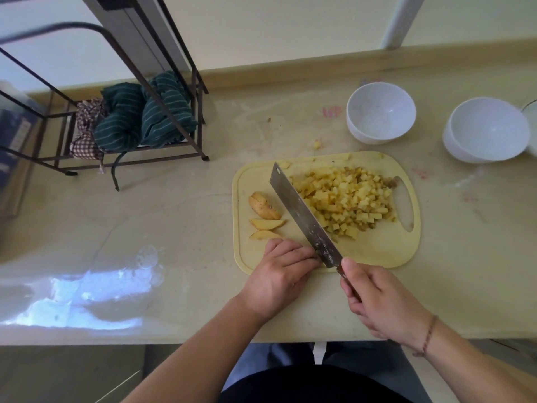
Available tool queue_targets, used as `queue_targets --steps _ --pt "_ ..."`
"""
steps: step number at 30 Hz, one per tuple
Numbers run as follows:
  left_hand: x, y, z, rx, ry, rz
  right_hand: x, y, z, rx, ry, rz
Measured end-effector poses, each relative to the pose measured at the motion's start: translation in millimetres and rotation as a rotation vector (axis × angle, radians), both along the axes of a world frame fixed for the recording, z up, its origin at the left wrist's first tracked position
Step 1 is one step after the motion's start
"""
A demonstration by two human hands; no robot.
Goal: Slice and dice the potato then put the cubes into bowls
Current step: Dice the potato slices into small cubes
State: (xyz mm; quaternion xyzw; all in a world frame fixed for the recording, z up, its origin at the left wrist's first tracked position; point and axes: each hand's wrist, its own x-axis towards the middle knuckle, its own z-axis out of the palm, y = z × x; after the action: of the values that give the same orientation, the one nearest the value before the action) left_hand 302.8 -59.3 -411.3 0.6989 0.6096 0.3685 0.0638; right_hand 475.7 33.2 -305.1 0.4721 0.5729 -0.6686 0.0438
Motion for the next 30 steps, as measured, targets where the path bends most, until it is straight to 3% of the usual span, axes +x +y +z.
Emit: queue_targets --steps 8,13,18,30 --pt "3 -3 -3 -0.032 -0.007 0.047 -16 2 -2 0.105 0.036 0.04" --pt "4 3 -1 -0.024 -0.057 0.259 -9 3 10 0.043 0.126 0.018" --pt "7 5 6 -0.019 -0.136 0.38 7 -3 13 0.086 0.083 0.041" --pt "6 6 7 -0.038 -0.097 0.314 20 -21 6 0.103 -0.031 0.059"
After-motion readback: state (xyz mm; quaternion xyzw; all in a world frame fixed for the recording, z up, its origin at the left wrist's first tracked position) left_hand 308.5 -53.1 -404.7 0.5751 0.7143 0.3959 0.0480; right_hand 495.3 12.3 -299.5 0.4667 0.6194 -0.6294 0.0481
